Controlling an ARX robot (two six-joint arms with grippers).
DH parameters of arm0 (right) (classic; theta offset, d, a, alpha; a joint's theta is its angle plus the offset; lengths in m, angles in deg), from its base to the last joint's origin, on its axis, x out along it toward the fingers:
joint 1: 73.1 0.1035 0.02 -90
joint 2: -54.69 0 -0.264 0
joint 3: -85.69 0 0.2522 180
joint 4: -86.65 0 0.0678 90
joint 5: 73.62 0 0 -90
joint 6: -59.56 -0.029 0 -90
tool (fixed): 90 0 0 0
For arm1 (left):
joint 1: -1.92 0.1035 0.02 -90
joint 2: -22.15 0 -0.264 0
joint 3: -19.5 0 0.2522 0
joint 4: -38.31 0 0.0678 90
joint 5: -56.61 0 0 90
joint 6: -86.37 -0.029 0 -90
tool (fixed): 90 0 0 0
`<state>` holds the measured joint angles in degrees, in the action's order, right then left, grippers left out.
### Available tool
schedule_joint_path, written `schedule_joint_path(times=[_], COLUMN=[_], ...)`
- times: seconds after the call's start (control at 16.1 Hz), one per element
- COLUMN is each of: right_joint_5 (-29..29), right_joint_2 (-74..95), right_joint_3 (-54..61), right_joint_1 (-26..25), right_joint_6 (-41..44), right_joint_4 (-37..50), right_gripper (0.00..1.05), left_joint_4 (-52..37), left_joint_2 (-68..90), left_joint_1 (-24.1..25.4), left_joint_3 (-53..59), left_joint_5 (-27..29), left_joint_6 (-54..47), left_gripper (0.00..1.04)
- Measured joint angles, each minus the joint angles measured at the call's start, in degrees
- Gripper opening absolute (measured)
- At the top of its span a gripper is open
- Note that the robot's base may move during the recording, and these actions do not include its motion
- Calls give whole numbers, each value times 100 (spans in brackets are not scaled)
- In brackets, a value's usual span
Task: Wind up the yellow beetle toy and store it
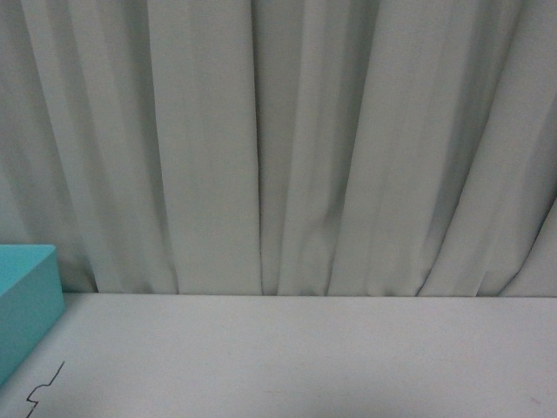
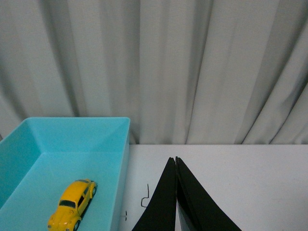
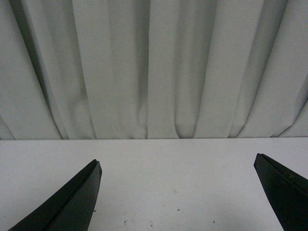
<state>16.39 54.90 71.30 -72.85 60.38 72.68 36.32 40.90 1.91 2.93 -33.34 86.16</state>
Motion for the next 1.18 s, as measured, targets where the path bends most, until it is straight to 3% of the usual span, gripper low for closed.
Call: schedule_joint_path(times=[0.5, 0.62, 0.93, 0.99, 1.06, 1.18], right_joint_5=[0, 2, 0, 0, 0, 0], right_joint_2=[0, 0, 0, 0, 0, 0], right_joint_3=[0, 0, 0, 0, 0, 0], right_joint_1=[0, 0, 0, 0, 0, 0], right_joint_6=[0, 0, 0, 0, 0, 0], right_joint_4=[-2, 0, 2, 0, 2, 2], right_gripper=[98, 98, 98, 98, 98, 98], left_joint_4=[573, 1606, 1593, 1593, 1593, 1593], left_joint_2=[-879, -1799, -1840, -1840, -1840, -1840], left_joint_1=[0, 0, 0, 0, 0, 0], left_joint_3=[227, 223, 223, 223, 223, 223], left_joint_5=[-2, 0, -4, -2, -2, -2], left_joint_6=[0, 2, 2, 4, 4, 4], left_gripper=[2, 2, 2, 14, 34, 50])
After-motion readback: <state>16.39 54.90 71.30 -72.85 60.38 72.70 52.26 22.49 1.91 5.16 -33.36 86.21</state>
